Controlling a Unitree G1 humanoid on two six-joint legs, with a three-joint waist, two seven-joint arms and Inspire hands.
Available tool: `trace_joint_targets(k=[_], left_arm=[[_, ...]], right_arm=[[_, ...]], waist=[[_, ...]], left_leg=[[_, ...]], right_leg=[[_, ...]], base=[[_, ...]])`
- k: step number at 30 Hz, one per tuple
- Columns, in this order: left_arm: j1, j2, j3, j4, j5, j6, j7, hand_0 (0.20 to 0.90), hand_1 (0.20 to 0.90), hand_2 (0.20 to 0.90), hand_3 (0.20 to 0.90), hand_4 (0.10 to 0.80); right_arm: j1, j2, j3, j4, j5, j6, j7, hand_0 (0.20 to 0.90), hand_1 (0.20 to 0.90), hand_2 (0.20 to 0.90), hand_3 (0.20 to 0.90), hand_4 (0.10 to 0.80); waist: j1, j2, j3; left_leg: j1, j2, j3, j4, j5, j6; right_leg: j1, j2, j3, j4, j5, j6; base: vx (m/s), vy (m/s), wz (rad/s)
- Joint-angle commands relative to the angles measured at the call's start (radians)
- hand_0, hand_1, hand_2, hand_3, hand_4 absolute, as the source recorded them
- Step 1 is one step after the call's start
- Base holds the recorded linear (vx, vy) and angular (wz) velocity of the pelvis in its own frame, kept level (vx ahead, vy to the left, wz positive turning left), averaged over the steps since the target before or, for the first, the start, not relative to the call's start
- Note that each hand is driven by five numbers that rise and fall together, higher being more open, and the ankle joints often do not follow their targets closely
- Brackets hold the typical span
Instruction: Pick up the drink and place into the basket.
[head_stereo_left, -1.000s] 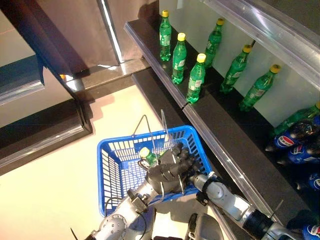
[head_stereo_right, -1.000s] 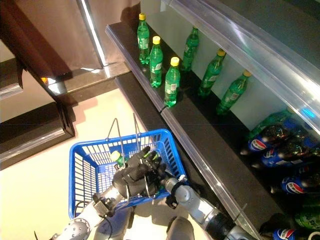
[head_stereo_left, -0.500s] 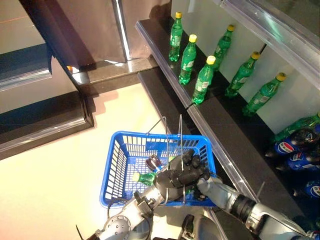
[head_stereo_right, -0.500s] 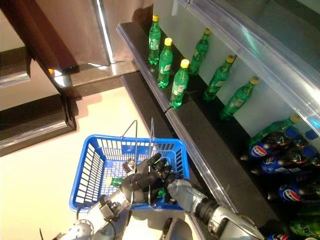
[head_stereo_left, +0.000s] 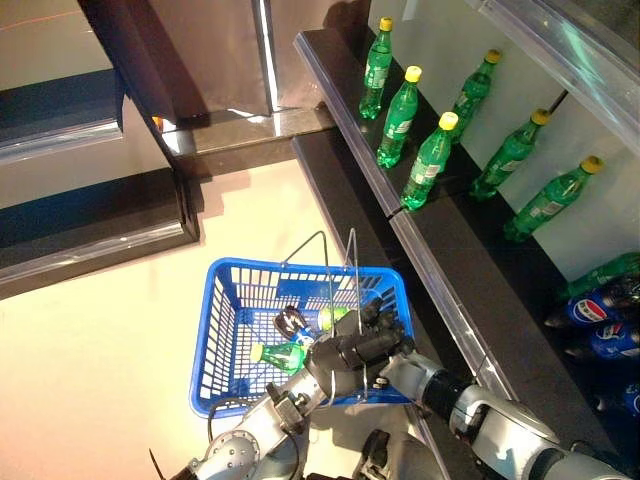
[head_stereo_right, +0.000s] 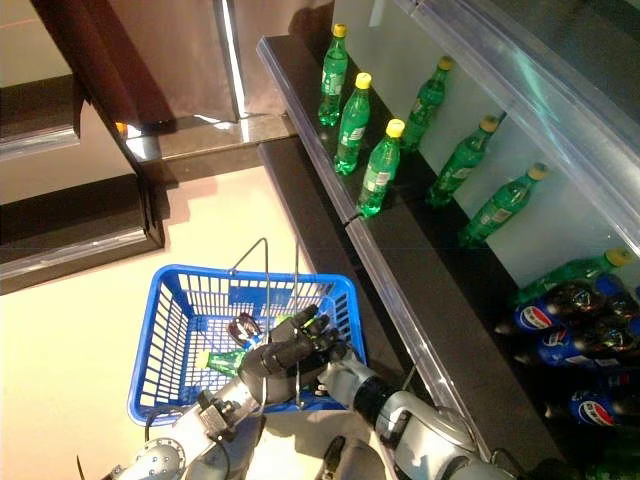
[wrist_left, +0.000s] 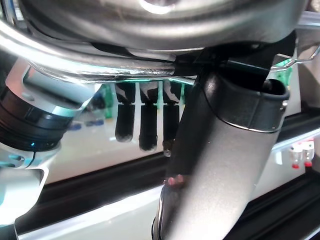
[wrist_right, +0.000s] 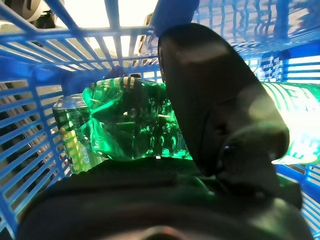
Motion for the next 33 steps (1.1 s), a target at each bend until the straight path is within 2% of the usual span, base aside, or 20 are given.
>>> trace_joint_targets(k=[1,6,12,17,25,29,33], left_arm=[[-0.305,-0.279,-0.044,-0.476,-0.093,-0.087,-0.252,0.3,0.3,0.3,0.2,0.1],[-0.334,-0.307,-0.032,-0.451,-0.096,-0.099,-0.2,0.3,0.3,0.3,0.2,0.1],[-0.395,-0.353,-0.038,-0.365,-0.049,-0.169,-0.123,0.3,0.3,0.3,0.2,0.1],[-0.421,-0.383,-0.033,-0.316,-0.002,-0.229,-0.064,0.3,0.3,0.3,0.2,0.1],[-0.392,-0.406,0.025,-0.263,0.103,-0.299,0.014,0.3,0.3,0.3,0.2,0.1],[-0.362,-0.402,0.059,-0.248,0.153,-0.325,0.037,0.3,0.3,0.3,0.2,0.1],[-0.318,-0.382,0.126,-0.235,0.24,-0.38,0.085,0.3,0.3,0.3,0.2,0.1]], right_arm=[[0.079,0.127,0.067,0.094,0.066,-0.071,-0.01,0.9,0.9,0.9,0.9,0.8],[0.079,0.148,0.053,0.113,0.099,-0.099,-0.061,0.9,0.9,0.9,0.9,0.8],[0.083,0.146,0.053,0.039,0.172,-0.098,-0.101,0.9,0.9,0.9,0.9,0.8],[0.088,0.116,0.024,-0.067,0.216,-0.079,-0.165,0.9,0.9,0.9,0.9,0.8],[0.149,0.02,-0.019,-0.297,0.179,-0.034,-0.224,0.9,0.9,0.9,0.9,0.8],[0.187,-0.03,-0.046,-0.399,0.156,-0.009,-0.213,0.9,0.9,0.9,0.9,0.8],[0.248,-0.091,-0.096,-0.503,0.12,0.015,-0.194,0.9,0.9,0.9,0.9,0.8]], waist=[[0.023,0.0,-0.11],[0.019,-0.017,-0.133],[-0.011,-0.05,-0.177],[-0.045,-0.054,-0.2],[-0.088,-0.05,-0.234],[-0.103,-0.048,-0.25],[-0.119,-0.043,-0.27]], left_leg=[[-0.08,-0.038,-0.016,0.245,-0.139,0.022],[-0.051,-0.023,-0.015,0.231,-0.132,0.017],[-0.011,0.009,-0.002,0.215,-0.129,0.007],[0.029,0.03,0.023,0.176,-0.117,-0.001],[0.095,0.054,0.061,0.093,-0.09,-0.012],[0.116,0.058,0.071,0.055,-0.078,-0.014],[0.145,0.061,0.079,-0.008,-0.055,-0.016]], right_leg=[[-0.038,-0.006,0.019,-0.179,0.336,0.079],[-0.011,0.003,0.028,-0.198,0.344,0.086],[0.013,0.023,0.053,-0.212,0.34,0.09],[0.028,0.032,0.07,-0.23,0.337,0.095],[0.061,0.037,0.087,-0.279,0.338,0.1],[0.07,0.037,0.094,-0.298,0.34,0.1],[0.086,0.038,0.105,-0.333,0.344,0.095]], base=[[0.0,0.0,0.0],[0.067,-0.02,0.0],[0.094,-0.039,-0.02],[0.01,0.019,-0.12],[-0.023,0.021,-0.16],[-0.029,0.019,-0.13],[-0.042,0.028,-0.1]])
